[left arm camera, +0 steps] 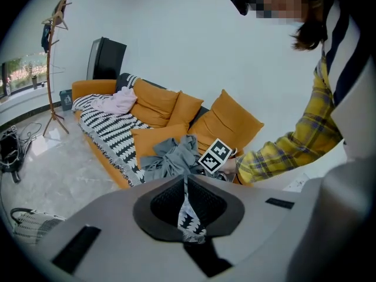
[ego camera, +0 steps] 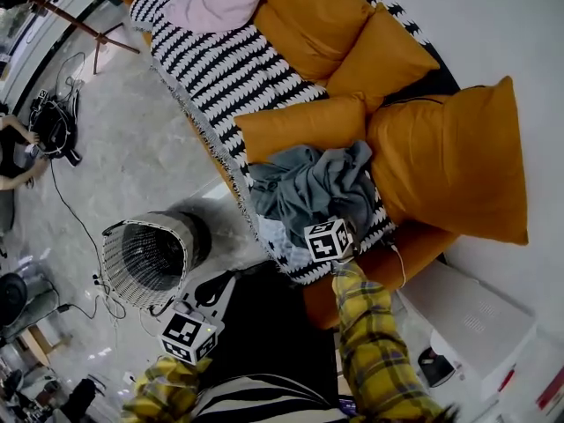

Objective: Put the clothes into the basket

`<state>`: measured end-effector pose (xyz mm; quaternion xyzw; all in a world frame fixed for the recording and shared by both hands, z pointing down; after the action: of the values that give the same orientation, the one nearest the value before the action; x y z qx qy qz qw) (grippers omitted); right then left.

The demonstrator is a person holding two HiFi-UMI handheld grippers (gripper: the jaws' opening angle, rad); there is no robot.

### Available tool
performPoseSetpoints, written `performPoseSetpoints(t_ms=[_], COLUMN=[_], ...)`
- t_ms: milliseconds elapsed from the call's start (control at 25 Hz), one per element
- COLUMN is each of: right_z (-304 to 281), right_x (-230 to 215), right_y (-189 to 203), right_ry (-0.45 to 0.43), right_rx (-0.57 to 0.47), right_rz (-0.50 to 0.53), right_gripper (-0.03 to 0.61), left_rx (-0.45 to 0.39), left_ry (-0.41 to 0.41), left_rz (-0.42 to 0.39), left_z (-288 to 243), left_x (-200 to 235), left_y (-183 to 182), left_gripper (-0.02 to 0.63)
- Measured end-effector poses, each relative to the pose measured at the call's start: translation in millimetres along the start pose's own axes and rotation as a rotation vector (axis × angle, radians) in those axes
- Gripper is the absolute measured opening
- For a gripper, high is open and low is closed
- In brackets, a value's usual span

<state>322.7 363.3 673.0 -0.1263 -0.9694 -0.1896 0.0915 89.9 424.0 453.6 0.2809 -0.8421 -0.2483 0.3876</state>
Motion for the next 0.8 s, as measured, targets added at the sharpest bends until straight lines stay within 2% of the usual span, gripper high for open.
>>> performPoseSetpoints(t_ms=[120, 440, 800], right_z=[8.5, 85.5, 193.3], right_x=[-2.5, -27.0, -30.1], right_y=[-1.2, -15.3, -66.1], right_ry=[0.017, 0.071, 0.119], right_rx=[-0.014, -0.162, -0.348], right_rz=[-0.024, -0.108, -0.085], right_gripper=[0.093, 0.077, 0.075], left_rx=[-0.02, -0.097, -0.202], left_ry=[-0.013, -0.024, -0.03], left_rz=[0.002, -0.021, -0.064], left_z=[7.3, 25.6, 66.8], left_x=[0.9, 2.6, -4.7], left_y=[0.5, -6.3, -13.0], left_gripper=[0.025, 0.025, 0.025])
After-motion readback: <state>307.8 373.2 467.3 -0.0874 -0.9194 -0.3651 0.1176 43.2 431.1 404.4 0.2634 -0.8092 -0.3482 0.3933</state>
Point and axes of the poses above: the fingertips, and each gripper's own axes: z backward along the fingers, x to its left, y out of its underside, the point moved 2 cm from there along z, backward along the fingers, and after that the axes turned 12 degrees about y, right-handed, at the moved point
